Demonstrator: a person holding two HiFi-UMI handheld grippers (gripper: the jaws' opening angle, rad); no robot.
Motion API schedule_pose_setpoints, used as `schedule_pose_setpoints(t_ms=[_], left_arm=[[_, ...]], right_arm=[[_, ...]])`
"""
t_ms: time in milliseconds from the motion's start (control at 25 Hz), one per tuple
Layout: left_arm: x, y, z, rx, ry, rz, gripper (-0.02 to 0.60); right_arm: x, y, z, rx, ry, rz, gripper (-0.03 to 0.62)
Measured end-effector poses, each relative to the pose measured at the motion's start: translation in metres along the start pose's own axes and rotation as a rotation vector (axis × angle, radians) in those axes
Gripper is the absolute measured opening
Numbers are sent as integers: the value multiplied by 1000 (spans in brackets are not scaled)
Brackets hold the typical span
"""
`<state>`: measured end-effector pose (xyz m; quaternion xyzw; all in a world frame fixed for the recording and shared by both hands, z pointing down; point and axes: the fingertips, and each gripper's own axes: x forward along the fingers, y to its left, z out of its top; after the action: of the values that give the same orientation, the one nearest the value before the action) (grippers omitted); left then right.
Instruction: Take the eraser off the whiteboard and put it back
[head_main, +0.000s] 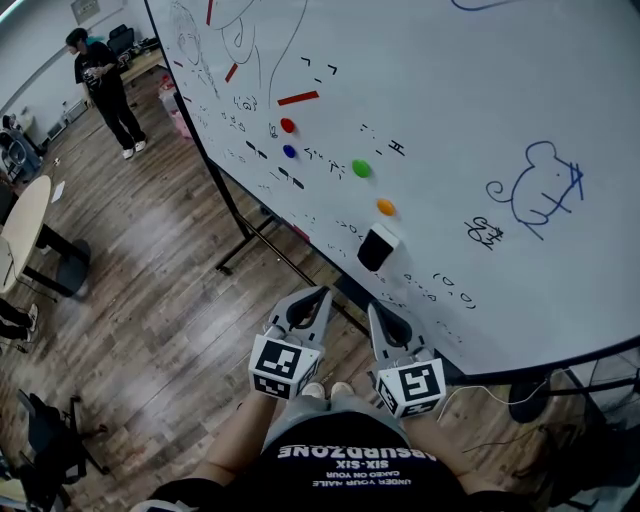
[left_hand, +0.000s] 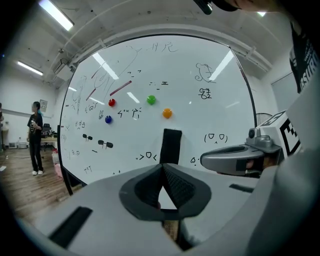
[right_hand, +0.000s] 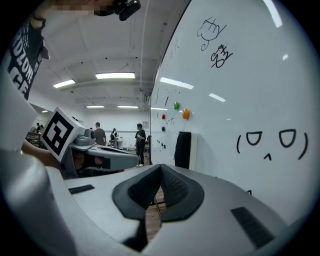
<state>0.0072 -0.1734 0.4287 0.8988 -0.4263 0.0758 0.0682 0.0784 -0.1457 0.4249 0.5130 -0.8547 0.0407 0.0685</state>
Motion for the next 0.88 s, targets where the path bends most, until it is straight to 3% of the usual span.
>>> schedule_pose_setpoints(t_ms=[880], left_arm=[[2,-4,3,-4,-7,-15,8]], right_arm=[[-3,-1,0,-10,-2,-12,-3]])
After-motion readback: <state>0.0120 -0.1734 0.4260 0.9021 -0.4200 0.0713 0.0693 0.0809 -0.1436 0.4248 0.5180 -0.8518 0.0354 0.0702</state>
